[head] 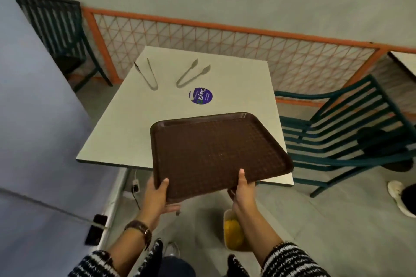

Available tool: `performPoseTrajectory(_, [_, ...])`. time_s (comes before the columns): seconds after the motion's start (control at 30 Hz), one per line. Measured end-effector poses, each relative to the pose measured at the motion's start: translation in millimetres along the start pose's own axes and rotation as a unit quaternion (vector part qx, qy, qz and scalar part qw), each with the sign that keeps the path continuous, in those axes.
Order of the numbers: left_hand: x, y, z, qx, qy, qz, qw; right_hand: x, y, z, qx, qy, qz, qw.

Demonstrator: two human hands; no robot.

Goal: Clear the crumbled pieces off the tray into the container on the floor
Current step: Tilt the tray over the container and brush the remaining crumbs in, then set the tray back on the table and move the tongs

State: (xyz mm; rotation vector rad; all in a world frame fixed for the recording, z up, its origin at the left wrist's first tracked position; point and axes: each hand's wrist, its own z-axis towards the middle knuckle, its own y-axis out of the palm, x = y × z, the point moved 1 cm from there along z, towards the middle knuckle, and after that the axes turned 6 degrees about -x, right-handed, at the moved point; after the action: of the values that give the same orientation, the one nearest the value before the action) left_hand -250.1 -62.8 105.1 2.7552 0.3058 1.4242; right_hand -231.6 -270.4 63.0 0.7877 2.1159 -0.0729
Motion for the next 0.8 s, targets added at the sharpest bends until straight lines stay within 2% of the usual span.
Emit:
performPoseTrajectory(0.1, [10.8,-19.7,39.4,-0.009,-0.004,0.067,0.998,13.3,20.8,5.1,0.027,0.061,0.037,0.997])
performPoseTrajectory(0.23, [10.8,-38.3,80.2,0.0,-0.033,0.105,0.994,14.9,31.5,11.0,-0.016,0.122,0.132,0.984])
performPoseTrajectory(0.4, [13.9,-53.1,129.0,0.01,-0.05,0.155,0.987,-7.1,12.1,43.8,0.012,0.109,0.204,0.973])
performPoseTrajectory(0.63, [36.2,-34.4,180.7,0.032,0.003,0.246,0.969,-29.4,5.5,106.8,0.011,0.13,0.174,0.976])
performPoseTrajectory(0.8, [52.5,-13.5,220.0,0.037,-0.028,0.246,0.968,-54.3,11.8,153.6,0.01,0.162,0.098,0.982])
